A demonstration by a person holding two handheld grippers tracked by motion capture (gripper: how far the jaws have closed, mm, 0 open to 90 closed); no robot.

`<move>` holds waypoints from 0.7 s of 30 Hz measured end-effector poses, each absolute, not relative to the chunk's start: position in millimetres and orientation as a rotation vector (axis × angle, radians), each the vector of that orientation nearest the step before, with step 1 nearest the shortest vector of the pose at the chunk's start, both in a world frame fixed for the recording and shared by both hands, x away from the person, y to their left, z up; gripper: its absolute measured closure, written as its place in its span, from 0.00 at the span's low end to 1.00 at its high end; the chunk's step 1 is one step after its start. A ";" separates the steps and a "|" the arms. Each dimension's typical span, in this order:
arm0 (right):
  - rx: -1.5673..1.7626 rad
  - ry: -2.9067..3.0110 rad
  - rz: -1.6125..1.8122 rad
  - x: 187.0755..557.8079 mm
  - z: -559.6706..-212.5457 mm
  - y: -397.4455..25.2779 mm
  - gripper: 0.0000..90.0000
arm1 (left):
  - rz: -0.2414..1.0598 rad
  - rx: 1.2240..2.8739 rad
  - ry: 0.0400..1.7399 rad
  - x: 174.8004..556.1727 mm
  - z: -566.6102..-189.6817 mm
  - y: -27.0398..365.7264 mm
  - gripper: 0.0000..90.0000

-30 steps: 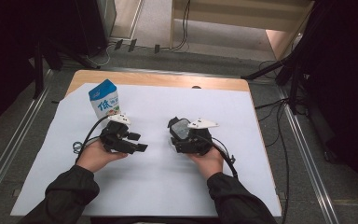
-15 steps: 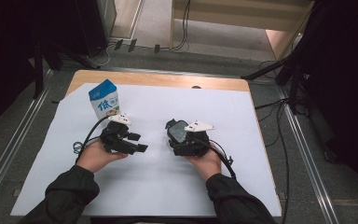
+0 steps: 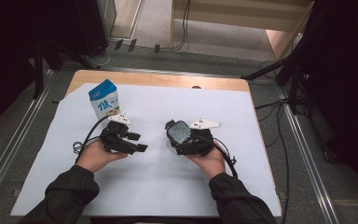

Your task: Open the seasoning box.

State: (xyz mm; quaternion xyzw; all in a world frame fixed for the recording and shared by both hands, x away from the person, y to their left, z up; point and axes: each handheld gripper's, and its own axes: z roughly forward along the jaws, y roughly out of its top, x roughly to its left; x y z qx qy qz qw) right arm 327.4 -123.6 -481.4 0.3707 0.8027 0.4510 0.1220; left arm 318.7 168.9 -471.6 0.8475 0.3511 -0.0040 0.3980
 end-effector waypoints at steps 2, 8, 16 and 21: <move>1.080 2.349 1.322 325.6 -477.5 -126.2 0.13 | -0.009 2.148 0.888 318.7 -471.5 168.8 0.44; 1.057 2.350 1.334 317.7 -464.9 -136.3 0.13 | 0.004 2.145 0.890 318.7 -470.6 168.2 0.45; 1.052 2.326 1.364 309.1 -452.0 -161.3 0.18 | 0.021 2.135 0.859 320.1 -462.5 163.2 0.71; 1.060 2.333 1.352 310.6 -450.6 -175.2 0.36 | 0.001 2.113 0.863 324.4 -455.7 156.2 0.88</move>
